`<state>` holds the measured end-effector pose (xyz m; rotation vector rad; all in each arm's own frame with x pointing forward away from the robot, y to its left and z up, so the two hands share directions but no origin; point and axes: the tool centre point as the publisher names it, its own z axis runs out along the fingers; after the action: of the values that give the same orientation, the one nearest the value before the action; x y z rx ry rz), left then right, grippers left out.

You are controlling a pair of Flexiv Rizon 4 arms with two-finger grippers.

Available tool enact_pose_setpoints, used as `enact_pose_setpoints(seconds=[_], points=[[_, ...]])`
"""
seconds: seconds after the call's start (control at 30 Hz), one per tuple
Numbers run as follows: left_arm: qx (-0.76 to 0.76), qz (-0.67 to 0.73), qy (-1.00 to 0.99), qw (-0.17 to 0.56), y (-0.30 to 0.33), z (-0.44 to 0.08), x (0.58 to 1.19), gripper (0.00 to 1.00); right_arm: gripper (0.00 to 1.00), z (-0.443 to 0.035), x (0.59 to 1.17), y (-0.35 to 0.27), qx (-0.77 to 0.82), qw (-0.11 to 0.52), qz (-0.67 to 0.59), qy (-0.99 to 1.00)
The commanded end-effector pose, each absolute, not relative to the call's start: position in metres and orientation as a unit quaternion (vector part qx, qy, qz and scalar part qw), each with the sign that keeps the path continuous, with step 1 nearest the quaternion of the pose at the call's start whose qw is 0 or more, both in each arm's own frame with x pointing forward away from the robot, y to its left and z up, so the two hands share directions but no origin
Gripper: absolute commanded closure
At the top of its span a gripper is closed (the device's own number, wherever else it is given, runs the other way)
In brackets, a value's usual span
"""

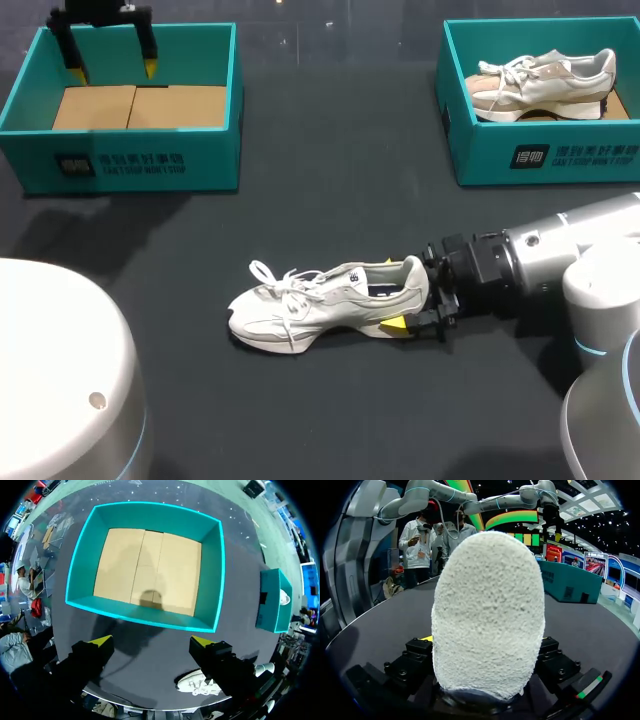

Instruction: Take the shoe out of the shoebox, open the shoe tongue, remove and reinsert the insole, then place the shoe into the shoebox

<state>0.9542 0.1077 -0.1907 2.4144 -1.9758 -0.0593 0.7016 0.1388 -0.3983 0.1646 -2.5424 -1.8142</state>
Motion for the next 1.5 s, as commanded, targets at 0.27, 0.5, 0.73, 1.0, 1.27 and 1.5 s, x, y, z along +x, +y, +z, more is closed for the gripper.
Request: enact_pose_setpoints(seconds=[0.27, 0.5, 0.73, 1.0, 1.27, 1.5], points=[[0.779, -0.026, -0.626, 0.001, 0.044, -0.181, 0.884, 0.00, 1.00, -0.400, 0.699, 0.142, 0.052, 0.007, -0.579, -0.814], [0.779, -0.026, -0.626, 0.001, 0.044, -0.181, 0.884, 0.00, 1.00, -0.400, 0.699, 0.142, 0.052, 0.007, -0.579, -0.814], [0.779, -0.026, -0.626, 0.001, 0.044, -0.181, 0.884, 0.00, 1.00, -0.400, 0.699, 0.142, 0.052, 0.007, -0.579, -0.814], [0.791, -0.010, -0.612, -0.009, 0.014, -0.169, 0.824, 0.00, 1.00, -0.400, 0.699, 0.142, 0.052, 0.007, -0.579, -0.814], [0.786, -0.016, -0.618, 0.010, -0.024, -0.173, 0.772, 0.00, 1.00, -0.400, 0.699, 0.142, 0.052, 0.007, -0.579, -0.814], [0.774, -0.034, -0.632, 0.026, -0.054, -0.191, 0.739, 0.00, 1.00, -0.400, 0.699, 0.142, 0.052, 0.007, -0.579, -0.814]])
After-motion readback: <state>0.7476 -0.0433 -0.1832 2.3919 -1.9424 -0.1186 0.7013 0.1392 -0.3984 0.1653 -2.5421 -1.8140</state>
